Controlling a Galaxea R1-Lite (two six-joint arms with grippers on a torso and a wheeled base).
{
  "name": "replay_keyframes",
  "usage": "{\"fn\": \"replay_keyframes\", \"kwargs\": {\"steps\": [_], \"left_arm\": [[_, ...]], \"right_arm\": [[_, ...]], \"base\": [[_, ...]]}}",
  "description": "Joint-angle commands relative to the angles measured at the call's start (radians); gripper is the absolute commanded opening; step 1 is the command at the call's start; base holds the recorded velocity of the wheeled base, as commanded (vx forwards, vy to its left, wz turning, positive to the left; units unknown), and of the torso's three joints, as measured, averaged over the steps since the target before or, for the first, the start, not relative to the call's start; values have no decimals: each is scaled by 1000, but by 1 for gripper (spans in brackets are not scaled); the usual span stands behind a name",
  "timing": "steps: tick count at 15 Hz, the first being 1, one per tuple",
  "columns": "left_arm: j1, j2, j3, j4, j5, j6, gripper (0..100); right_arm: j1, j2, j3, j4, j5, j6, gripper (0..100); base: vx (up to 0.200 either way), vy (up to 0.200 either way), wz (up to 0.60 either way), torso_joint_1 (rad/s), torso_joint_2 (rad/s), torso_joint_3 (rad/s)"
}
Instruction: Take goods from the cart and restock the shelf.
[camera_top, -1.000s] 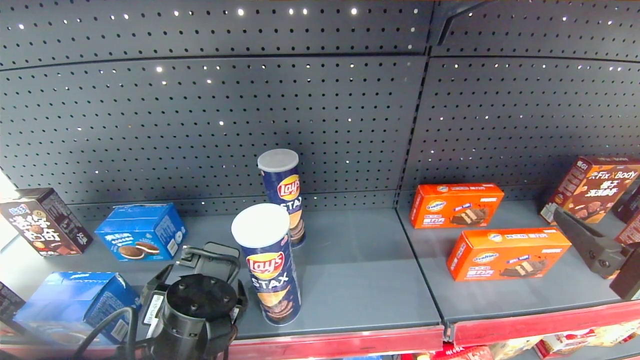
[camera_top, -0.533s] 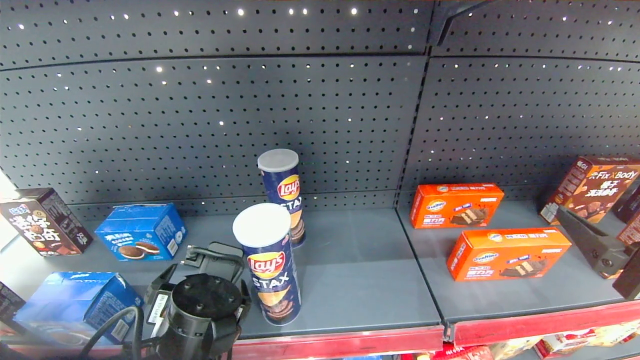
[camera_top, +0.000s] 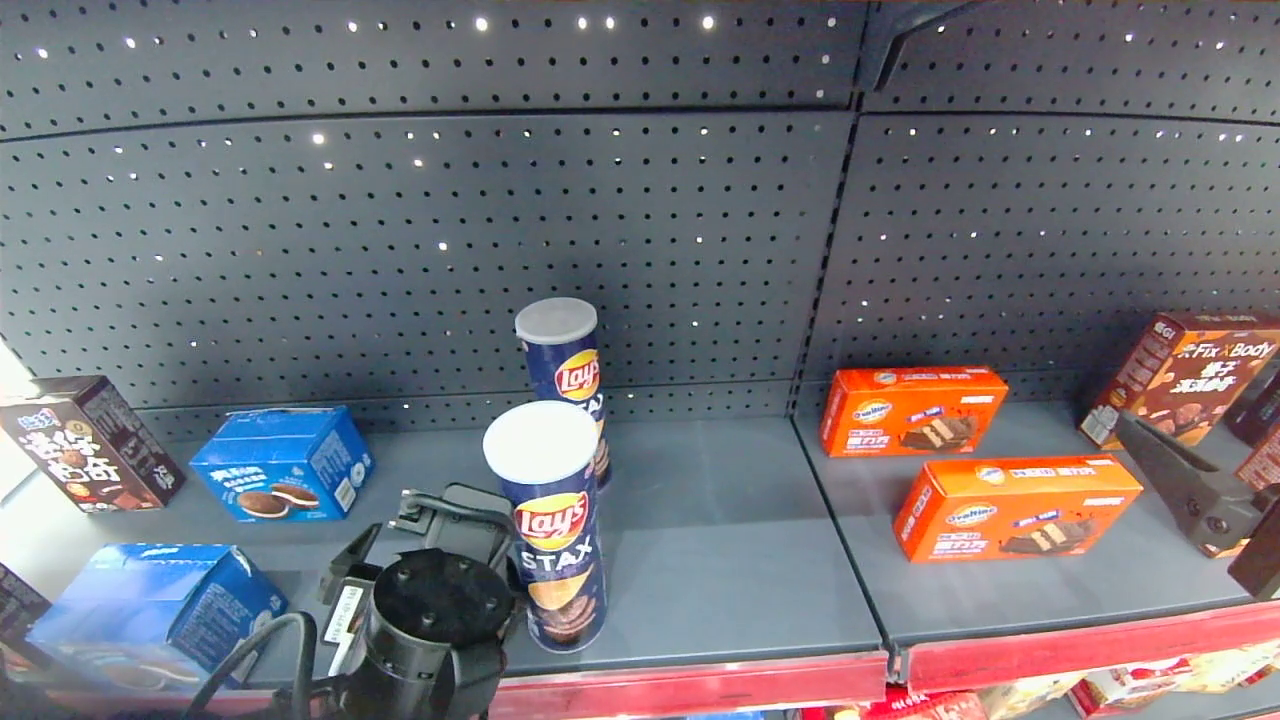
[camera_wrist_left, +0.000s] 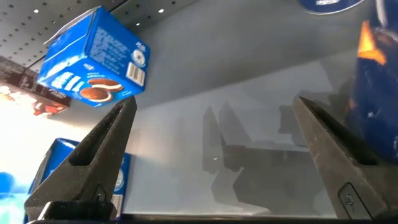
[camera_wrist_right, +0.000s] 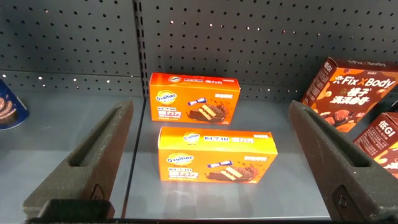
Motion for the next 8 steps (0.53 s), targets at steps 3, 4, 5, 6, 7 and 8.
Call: {"fn": "replay_keyframes", "kwargs": {"steps": [3, 4, 5, 6, 7, 8], "left_arm": [[-7, 12, -5, -1, 3, -2, 100], [-6, 11, -5, -1, 3, -2, 100], [-6, 11, -5, -1, 3, -2, 100], [-7, 12, -5, -1, 3, -2, 100], [-9, 14, -7, -1, 1, -2, 100], [-13, 14, -7, -1, 1, -2, 100]], "right_arm": [[0, -3, 1, -1, 0, 0, 100], [0, -3, 1, 1, 0, 0, 100], [0, -3, 1, -1, 0, 0, 100], [0, -3, 1, 1, 0, 0, 100], [0, -3, 1, 1, 0, 0, 100], [0, -3, 1, -1, 0, 0, 100]], "base": [[0, 0, 0, 0, 0, 0], [0, 0, 0, 0, 0, 0], [0, 0, 0, 0, 0, 0], [0, 0, 0, 0, 0, 0], [0, 0, 0, 0, 0, 0], [0, 0, 0, 0, 0, 0]]}}
